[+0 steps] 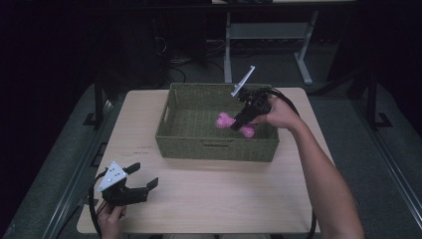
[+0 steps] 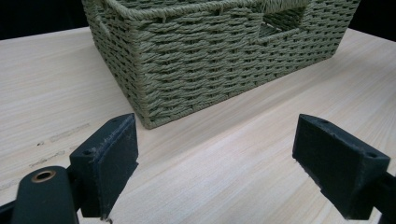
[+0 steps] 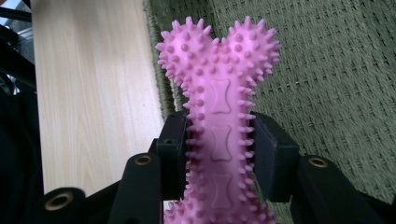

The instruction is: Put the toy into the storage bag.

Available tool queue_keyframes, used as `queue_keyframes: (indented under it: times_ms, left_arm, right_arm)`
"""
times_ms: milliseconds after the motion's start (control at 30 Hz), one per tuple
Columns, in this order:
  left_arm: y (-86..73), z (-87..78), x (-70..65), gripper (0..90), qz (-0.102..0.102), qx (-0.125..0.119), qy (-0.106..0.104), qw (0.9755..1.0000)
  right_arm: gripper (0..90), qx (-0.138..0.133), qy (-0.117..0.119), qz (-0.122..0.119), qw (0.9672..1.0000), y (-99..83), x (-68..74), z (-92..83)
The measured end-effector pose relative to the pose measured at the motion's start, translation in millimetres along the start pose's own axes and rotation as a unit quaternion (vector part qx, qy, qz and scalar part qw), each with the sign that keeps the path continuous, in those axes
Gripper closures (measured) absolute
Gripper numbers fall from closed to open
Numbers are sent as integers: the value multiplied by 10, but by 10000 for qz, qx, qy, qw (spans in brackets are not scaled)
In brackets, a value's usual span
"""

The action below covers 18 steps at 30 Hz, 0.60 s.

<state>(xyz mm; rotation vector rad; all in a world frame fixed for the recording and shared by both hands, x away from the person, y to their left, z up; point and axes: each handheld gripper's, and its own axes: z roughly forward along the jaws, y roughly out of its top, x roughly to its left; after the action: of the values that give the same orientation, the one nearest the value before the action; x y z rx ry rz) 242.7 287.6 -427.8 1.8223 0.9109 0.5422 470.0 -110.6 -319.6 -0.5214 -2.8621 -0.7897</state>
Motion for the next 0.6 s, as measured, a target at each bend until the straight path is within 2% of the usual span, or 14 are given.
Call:
queue_keyframes:
  times_ms: [267, 600]
  left_arm:
    - [-1, 6, 1, 138, -14, -11, -2, 10000]
    - [1, 9, 2, 139, -1, 5, -15, 10000]
  right_arm:
    - [584, -48, -43, 63, 10000, 23, -82, 20]
    - [583, -12, -39, 177, 9998, 9, -197, 142]
